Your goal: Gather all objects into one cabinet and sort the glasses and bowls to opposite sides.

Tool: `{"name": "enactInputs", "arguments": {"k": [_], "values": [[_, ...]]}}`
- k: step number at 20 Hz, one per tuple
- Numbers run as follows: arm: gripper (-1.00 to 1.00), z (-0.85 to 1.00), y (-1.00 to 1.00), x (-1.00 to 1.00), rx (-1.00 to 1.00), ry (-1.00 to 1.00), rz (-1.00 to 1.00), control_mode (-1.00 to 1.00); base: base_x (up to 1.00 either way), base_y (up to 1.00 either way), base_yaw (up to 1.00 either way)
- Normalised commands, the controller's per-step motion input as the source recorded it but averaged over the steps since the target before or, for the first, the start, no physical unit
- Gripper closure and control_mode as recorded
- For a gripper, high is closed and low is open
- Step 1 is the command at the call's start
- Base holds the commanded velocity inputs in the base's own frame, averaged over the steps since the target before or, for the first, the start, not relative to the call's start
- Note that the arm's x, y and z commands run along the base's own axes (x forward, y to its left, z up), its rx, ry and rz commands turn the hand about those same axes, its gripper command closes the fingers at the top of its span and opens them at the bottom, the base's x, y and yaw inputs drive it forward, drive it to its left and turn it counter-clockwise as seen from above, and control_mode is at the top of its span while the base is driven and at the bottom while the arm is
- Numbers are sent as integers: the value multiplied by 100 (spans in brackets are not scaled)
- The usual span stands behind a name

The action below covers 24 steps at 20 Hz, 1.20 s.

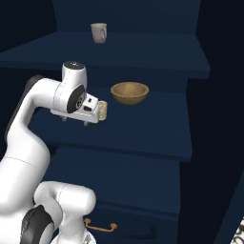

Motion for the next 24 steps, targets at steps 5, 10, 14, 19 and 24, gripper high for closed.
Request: {"name": "enactInputs", "arguments": {"k": [5, 10, 14, 19, 24], "values": [[-100, -19, 1, -1, 0, -1, 0, -100, 0, 0, 0], [-100, 63, 0, -3, -7, -9, 0, -100, 0, 0, 0], [-100, 17, 0, 5, -3, -2, 0, -100, 0, 0, 0], [-100, -4, 0, 32, -3, -6, 0, -100, 0, 0, 0], [-100, -45, 0, 24, -13, -26, 3, -100, 0, 0, 0]]}}
